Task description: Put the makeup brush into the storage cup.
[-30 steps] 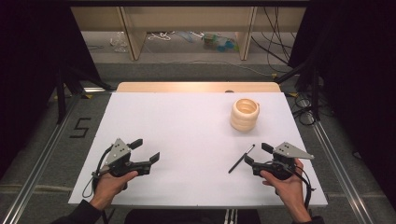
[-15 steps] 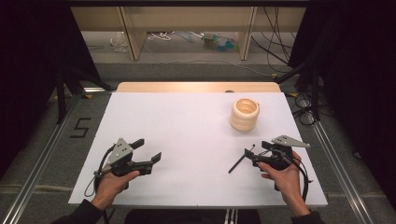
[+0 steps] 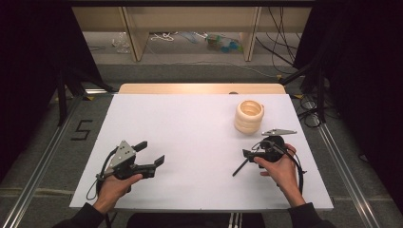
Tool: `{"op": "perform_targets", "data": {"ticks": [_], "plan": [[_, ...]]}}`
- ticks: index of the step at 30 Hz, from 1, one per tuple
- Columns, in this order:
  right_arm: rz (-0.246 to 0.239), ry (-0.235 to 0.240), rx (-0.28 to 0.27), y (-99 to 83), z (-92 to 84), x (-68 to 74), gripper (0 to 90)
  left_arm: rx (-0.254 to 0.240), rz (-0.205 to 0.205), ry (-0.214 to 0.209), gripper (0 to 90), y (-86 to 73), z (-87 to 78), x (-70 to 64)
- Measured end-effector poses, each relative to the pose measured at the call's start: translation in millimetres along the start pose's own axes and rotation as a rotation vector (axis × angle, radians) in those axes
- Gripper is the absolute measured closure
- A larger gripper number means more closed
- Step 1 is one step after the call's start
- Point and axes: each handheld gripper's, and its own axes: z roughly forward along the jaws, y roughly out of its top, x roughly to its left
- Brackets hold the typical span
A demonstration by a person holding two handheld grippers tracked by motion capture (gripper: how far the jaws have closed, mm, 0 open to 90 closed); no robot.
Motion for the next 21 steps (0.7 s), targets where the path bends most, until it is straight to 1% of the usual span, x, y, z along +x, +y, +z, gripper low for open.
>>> {"op": "perform_targets", "data": {"ticks": [1, 2, 3, 4, 5, 6, 7, 8, 9, 10, 11, 12, 13, 14, 15, 16, 17, 18, 19, 20, 21], "plan": [[-0.001, 0.003, 0.016, 0.4, 1.3, -1.0, 21.6, 0.0, 0.0, 0.0, 15.9, 0.0, 0.0, 0.0], [0.005, -0.006, 0.028, 0.8, 2.9, -0.9, 21.6, 0.003, 0.006, -0.001, 15.8, 0.3, 0.7, 0.5], [-0.008, 0.001, 0.042, 1.4, 3.9, -2.0, 21.6, 0.002, -0.001, 0.0, 15.9, 0.1, 1.6, 0.0], [-0.008, 0.001, 0.042, 1.4, 3.9, -2.0, 21.6, 0.002, -0.001, 0.0, 15.9, 0.1, 1.6, 0.0], [0.003, -0.013, 0.037, 2.2, 6.8, -0.4, 21.6, 0.001, -0.001, -0.002, 15.9, 0.1, 2.3, -0.1], [0.003, -0.013, 0.037, 2.2, 6.8, -0.4, 21.6, 0.003, -0.001, 0.0, 15.9, 0.2, 2.5, -0.5], [-0.049, 0.017, 0.02, 5.2, 7.5, -2.3, 25.3, 0.005, 0.002, 0.0, 15.9, 0.3, 3.1, -0.3], [-0.049, 0.017, 0.02, 5.2, 7.5, -2.3, 25.3, 0.005, 0.002, 0.0, 15.9, 0.3, 3.1, -0.3], [-0.116, 0.049, 0.077, 9.5, 4.4, -4.2, 25.0, 0.005, -0.002, 0.001, 15.9, 0.2, 3.5, -0.5], [-0.157, 0.045, 0.062, 10.6, 6.0, -5.8, 25.0, 0.006, -0.004, -0.002, 15.9, -0.3, 3.9, -0.4], [-0.199, 0.054, 0.078, 12.4, 5.9, -6.5, 27.6, 0.006, -0.004, -0.002, 15.9, -0.3, 3.9, -0.4], [-0.209, 0.065, 0.105, 14.1, 5.1, -6.5, 27.5, 0.011, -0.001, -0.006, 15.9, -0.7, 3.3, -0.8], [-0.252, 0.069, 0.087, 14.8, 7.5, -8.8, 27.1, 0.011, -0.001, -0.006, 15.9, -0.7, 3.3, -0.8], [-0.283, 0.087, 0.116, 17.2, 6.4, -10.5, 27.2, 0.01, 0.005, -0.01, 15.9, -0.9, 2.5, -1.1], [-0.275, 0.092, 0.114, 17.6, 7.1, -10.2, 27.3, 0.008, 0.008, -0.01, 15.9, -0.8, 2.0, -1.0], [-0.297, 0.103, 0.124, 19.5, 7.5, -12.2, 27.3, 0.005, 0.01, -0.012, 15.9, -0.5, 1.5, -0.6], [-0.324, 0.104, 0.127, 20.5, 8.0, -13.1, 27.4, 0.005, 0.004, -0.006, 15.9, -0.3, 0.8, -0.8], [-0.342, 0.108, 0.139, 22.1, 8.2, -13.3, 27.4, 0.005, 0.006, -0.005, 15.9, -0.3, 0.6, -0.8], [-0.371, 0.106, 0.139, 22.7, 10.2, -12.9, 27.4, 0.005, 0.006, -0.005, 15.9, -0.3, 0.6, -0.8], [-0.371, 0.106, 0.139, 22.7, 10.2, -12.9, 27.4, 0.008, 0.007, -0.006, 15.9, -0.5, 0.4, -0.8], [-0.401, 0.112, 0.176, 24.5, 12.2, -10.1, 28.3, 0.01, 0.007, -0.006, 15.9, -0.8, 0.7, -0.7]]}}
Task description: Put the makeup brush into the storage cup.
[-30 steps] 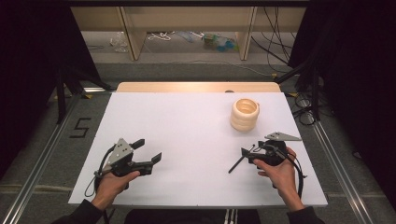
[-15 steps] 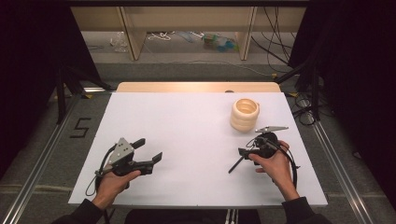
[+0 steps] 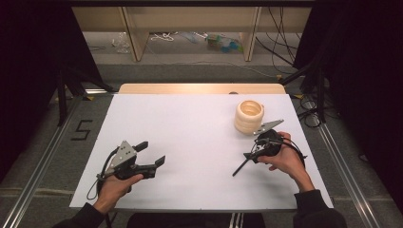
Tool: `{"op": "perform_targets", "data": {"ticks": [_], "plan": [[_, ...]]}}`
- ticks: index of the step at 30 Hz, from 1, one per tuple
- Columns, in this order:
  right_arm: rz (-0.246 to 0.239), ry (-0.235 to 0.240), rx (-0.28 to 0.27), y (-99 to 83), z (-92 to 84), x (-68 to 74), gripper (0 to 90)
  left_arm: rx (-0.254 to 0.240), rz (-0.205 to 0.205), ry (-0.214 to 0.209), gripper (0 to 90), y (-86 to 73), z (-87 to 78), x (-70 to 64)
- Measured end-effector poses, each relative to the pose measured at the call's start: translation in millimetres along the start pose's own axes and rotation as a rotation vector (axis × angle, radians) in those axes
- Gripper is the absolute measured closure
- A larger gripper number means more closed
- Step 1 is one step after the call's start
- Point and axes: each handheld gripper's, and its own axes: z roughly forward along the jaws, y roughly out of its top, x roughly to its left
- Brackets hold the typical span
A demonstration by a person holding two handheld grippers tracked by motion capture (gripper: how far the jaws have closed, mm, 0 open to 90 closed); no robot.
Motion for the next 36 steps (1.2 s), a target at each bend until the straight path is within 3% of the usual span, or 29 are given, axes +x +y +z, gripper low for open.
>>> {"op": "perform_targets", "data": {"ticks": [1, 2, 6, 12, 16, 19, 23, 25, 36], "plan": [[0.0, 0.0, 0.0, 0.0, 0.0, 0.0, 28.3, -0.001, 0.001, 0.001, 15.9, 0.0, 0.3, 0.4], [-0.048, 0.021, 0.032, 2.7, 3.0, -0.7, 28.5, -0.001, -0.003, 0.001, 15.9, -0.1, 0.9, 0.7], [-0.119, 0.08, 0.092, 7.6, 9.7, -2.6, 31.1, -0.003, -0.003, -0.003, 15.9, -0.5, 0.7, 0.8], [-0.186, 0.11, 0.152, 10.9, 16.4, -4.6, 31.3, 0.001, -0.003, 0.0, 15.9, -0.6, 0.6, 1.2], [-0.268, 0.143, 0.192, 14.3, 17.4, -6.3, 32.2, 0.004, 0.005, 0.001, 15.9, -0.9, 0.9, 1.0], [-0.313, 0.14, 0.212, 17.2, 19.6, -7.1, 32.1, 0.002, 0.001, 0.001, 15.9, -0.5, 0.9, 1.3], [-0.355, 0.18, 0.233, 18.0, 25.1, -8.6, 32.2, 0.007, 0.004, 0.002, 15.9, -1.0, 1.4, 1.4], [-0.37, 0.179, 0.261, 17.3, 27.7, -8.2, 32.1, 0.004, 0.002, 0.002, 15.9, -0.4, 1.6, 1.7], [-0.425, 0.192, 0.287, 16.6, 35.3, -9.3, 32.7, 0.007, 0.004, 0.004, 15.9, -0.7, 1.2, 2.0]]}}
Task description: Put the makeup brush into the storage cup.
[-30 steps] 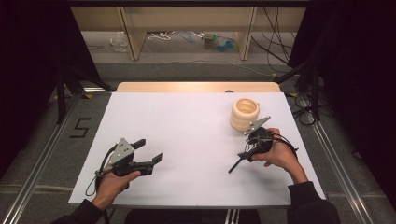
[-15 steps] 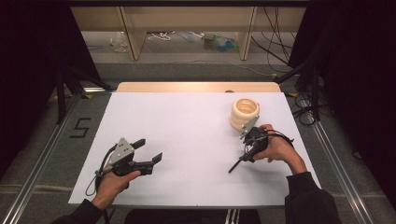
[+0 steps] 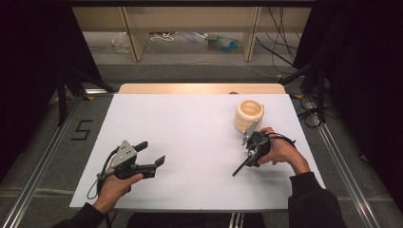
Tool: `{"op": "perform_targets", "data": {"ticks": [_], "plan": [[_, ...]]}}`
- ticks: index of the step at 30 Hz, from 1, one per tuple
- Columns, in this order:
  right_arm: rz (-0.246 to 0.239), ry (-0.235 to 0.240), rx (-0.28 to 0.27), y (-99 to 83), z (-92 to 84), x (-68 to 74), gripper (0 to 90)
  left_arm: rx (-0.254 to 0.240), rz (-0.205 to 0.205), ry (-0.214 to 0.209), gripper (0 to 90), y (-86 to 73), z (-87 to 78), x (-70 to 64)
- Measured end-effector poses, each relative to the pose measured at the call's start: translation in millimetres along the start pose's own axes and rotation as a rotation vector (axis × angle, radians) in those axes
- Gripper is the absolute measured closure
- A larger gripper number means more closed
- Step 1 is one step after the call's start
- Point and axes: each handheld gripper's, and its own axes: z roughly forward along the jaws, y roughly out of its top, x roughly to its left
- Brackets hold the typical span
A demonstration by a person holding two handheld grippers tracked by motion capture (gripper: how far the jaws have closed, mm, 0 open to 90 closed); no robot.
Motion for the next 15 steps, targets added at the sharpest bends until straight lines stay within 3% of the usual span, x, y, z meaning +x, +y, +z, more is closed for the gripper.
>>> {"op": "perform_targets", "data": {"ticks": [11, 15], "plan": [[-0.025, -0.004, 0.062, 4.7, 3.6, -1.0, 34.0, 0.0, 0.005, 0.002, 15.9, 0.0, -0.4, 0.1], [-0.022, -0.006, 0.062, 4.0, 5.6, -2.0, 34.3, -0.001, 0.002, 0.004, 15.9, -0.1, -0.1, 0.9]]}}
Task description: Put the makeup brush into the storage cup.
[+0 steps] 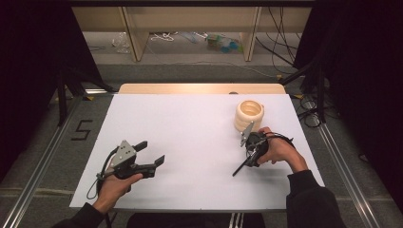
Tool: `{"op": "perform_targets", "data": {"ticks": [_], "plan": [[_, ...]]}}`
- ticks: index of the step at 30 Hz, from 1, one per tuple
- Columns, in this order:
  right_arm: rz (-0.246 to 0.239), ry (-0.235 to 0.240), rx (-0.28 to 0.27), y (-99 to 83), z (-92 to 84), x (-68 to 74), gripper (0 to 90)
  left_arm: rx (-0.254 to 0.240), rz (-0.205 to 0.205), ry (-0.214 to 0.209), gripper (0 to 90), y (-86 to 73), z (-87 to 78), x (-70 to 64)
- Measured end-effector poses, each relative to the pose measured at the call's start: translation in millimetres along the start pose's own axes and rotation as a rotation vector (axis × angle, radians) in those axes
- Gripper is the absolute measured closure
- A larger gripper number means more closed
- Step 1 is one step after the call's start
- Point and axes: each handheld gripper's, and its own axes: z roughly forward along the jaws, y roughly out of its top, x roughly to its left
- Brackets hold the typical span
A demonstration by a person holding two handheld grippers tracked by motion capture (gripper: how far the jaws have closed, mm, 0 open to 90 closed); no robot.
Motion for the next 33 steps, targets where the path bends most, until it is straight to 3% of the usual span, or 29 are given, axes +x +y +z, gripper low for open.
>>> {"op": "perform_targets", "data": {"ticks": [11, 12, 18, 26, 33], "plan": [[0.036, 0.041, 0.007, -0.9, 5.0, -4.8, 36.2, -0.002, -0.015, 0.002, 15.9, -0.1, -0.1, -0.7], [0.033, 0.04, 0.009, -0.6, 4.9, -4.5, 37.1, -0.004, 0.003, 0.0, 15.9, 0.5, -0.6, 0.0], [0.036, 0.041, 0.014, 0.2, 4.5, -4.3, 40.2, -0.008, 0.001, -0.005, 16.0, 0.2, -0.7, 0.3], [0.009, 0.043, 0.052, 6.5, 2.2, -0.6, 57.9, -0.008, -0.013, -0.003, 16.1, 1.0, -1.1, -0.6], [0.016, 0.05, 0.054, 6.2, 0.9, -0.3, 69.6, -0.004, 0.0, -0.002, 16.2, 0.8, -1.4, -0.2]]}}
